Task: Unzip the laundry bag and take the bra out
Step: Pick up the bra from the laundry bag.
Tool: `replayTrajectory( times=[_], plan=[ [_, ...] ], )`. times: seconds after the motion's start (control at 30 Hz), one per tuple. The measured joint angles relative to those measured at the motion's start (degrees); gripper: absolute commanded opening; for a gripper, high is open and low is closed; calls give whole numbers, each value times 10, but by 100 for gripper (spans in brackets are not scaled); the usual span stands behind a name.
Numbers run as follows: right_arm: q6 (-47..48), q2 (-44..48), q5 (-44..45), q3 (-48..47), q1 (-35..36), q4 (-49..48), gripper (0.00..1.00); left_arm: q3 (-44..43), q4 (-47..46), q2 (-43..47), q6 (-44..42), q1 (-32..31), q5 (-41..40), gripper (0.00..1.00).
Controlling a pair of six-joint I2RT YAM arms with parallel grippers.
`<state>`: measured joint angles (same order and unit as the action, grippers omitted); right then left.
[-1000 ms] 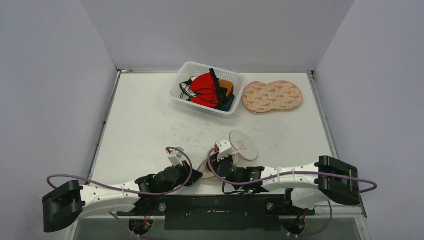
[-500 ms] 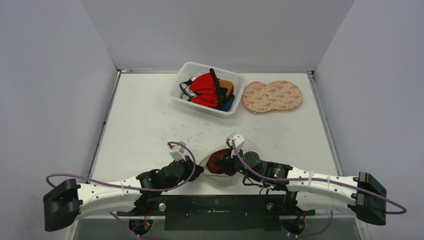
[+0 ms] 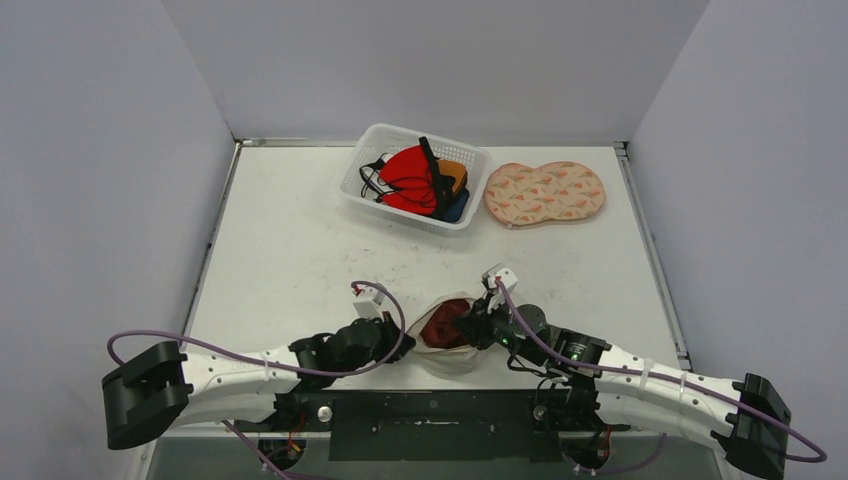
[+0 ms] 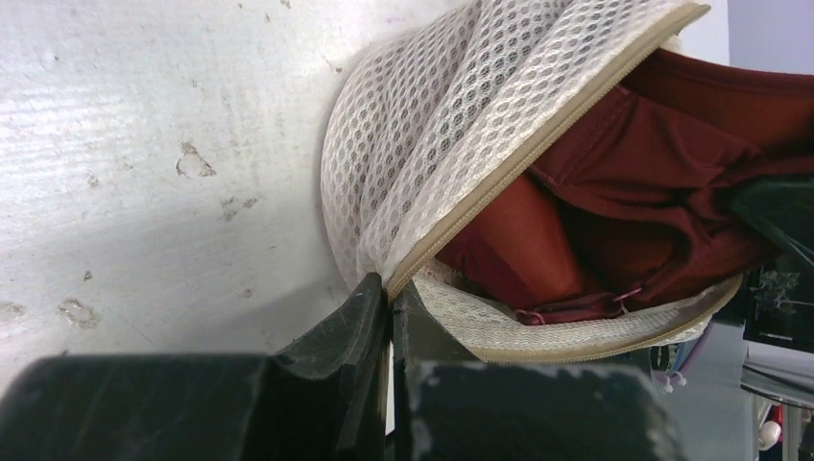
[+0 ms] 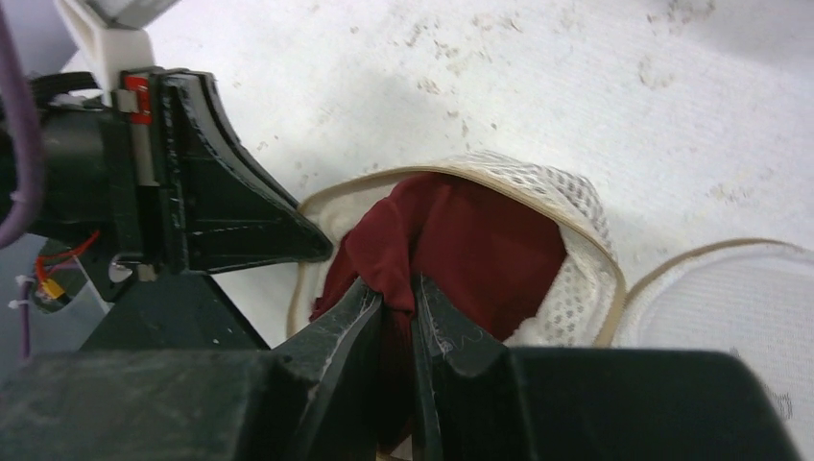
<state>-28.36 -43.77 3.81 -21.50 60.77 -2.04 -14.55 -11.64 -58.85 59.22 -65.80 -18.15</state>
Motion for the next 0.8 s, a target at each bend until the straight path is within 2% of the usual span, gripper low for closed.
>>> replayTrajectory(
  times=[0.17,0.33,0.43,0.57,0.8],
  plan=[
    [-25,22,23,36,0,7,6,20,-28,-13,0,1,24,0],
    [-43,13,23,42,0,3,48,23,-63,-56,-7,2,41,0],
    [-51,-6,21,42,2,0,63,21,-77,-85,-14,2,49,0],
    [-51,-36,26,32,21,-2,70,15,-95,-109,-15,2,55,0],
    [-33,-124,90,-33,104,3,71,15,-116,-115,-16,1,60,0]
  ],
)
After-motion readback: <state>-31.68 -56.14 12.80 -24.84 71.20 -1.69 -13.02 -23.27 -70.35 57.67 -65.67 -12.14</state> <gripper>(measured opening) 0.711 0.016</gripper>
